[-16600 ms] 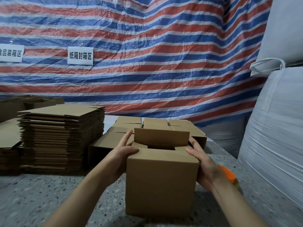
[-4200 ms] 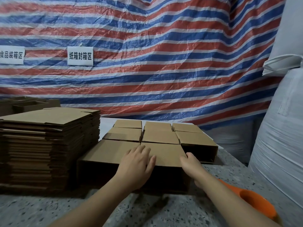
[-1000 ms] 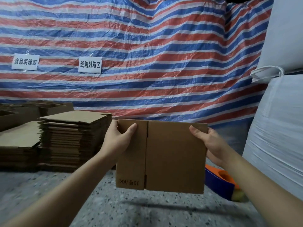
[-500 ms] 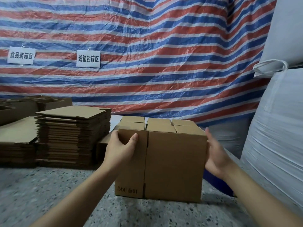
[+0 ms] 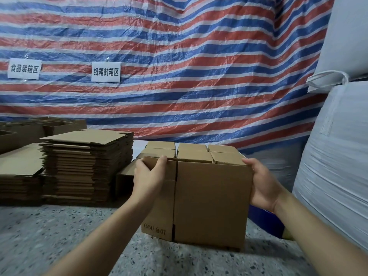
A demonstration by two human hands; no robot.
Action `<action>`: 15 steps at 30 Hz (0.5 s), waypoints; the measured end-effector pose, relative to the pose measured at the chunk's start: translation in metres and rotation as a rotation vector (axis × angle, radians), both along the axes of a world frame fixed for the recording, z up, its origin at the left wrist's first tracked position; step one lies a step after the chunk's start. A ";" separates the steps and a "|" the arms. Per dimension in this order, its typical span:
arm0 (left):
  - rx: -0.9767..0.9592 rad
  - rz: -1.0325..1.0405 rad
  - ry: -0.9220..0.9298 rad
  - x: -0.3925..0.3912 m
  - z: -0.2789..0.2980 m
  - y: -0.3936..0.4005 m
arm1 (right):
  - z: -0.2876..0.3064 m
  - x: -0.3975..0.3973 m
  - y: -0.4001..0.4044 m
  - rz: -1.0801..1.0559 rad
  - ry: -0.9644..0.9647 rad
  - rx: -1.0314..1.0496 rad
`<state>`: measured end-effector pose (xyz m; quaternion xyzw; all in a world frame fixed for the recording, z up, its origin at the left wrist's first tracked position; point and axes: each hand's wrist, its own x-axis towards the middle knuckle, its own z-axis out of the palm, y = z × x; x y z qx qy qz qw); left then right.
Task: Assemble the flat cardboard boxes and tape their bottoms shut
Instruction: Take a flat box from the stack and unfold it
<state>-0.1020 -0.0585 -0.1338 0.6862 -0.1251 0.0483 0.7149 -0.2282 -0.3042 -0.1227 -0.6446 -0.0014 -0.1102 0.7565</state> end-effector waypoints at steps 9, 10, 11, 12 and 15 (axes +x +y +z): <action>0.041 -0.337 0.151 0.005 0.017 0.002 | -0.001 -0.003 0.038 -0.319 -0.014 -0.117; 0.029 -0.392 0.196 0.005 0.018 0.003 | -0.002 -0.002 0.042 -0.345 -0.009 -0.125; 0.019 -0.436 0.231 0.006 0.018 0.005 | -0.004 -0.001 0.046 -0.356 -0.005 -0.132; 0.014 -0.475 0.254 0.006 0.018 0.006 | -0.007 -0.001 0.050 -0.358 -0.003 -0.137; 0.037 -0.527 0.285 0.005 0.013 0.007 | -0.016 -0.001 0.057 -0.322 0.008 -0.101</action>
